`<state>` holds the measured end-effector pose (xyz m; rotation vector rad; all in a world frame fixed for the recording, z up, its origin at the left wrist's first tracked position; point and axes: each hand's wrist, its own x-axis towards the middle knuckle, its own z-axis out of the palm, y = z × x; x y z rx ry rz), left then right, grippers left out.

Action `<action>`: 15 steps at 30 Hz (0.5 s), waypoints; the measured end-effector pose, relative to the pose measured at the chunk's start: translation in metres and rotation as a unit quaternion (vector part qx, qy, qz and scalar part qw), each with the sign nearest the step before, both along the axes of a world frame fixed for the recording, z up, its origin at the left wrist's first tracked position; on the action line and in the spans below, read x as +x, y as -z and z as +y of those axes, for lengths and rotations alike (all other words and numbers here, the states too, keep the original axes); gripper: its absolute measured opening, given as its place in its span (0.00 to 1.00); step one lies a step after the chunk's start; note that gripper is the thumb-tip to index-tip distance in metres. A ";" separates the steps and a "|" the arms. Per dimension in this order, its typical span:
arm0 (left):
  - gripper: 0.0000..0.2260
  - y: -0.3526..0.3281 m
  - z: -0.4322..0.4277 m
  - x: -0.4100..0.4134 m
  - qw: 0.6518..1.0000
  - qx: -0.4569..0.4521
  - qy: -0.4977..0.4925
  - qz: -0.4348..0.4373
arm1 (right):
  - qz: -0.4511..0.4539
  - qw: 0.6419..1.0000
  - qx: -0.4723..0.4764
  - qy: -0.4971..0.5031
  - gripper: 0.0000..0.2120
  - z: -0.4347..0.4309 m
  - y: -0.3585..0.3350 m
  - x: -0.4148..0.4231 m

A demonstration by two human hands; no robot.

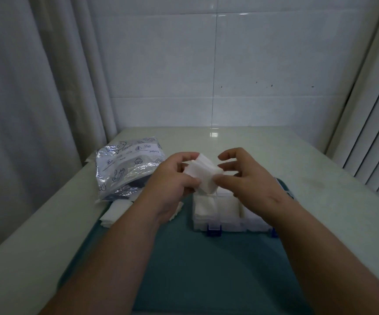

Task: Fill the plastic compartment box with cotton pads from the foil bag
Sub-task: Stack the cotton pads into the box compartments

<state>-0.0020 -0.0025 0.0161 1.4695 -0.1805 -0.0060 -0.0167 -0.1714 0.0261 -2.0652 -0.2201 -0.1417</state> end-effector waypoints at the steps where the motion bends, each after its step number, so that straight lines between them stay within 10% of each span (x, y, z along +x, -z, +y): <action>1: 0.19 0.000 -0.001 -0.001 1.000 -0.017 0.016 0.009 | 0.004 1.000 -0.003 -0.013 0.18 0.001 0.002 0.000; 15: 0.12 0.006 -0.019 0.007 0.986 0.031 -0.164 -0.005 | -0.063 0.993 -0.093 0.039 0.09 0.010 0.013 0.013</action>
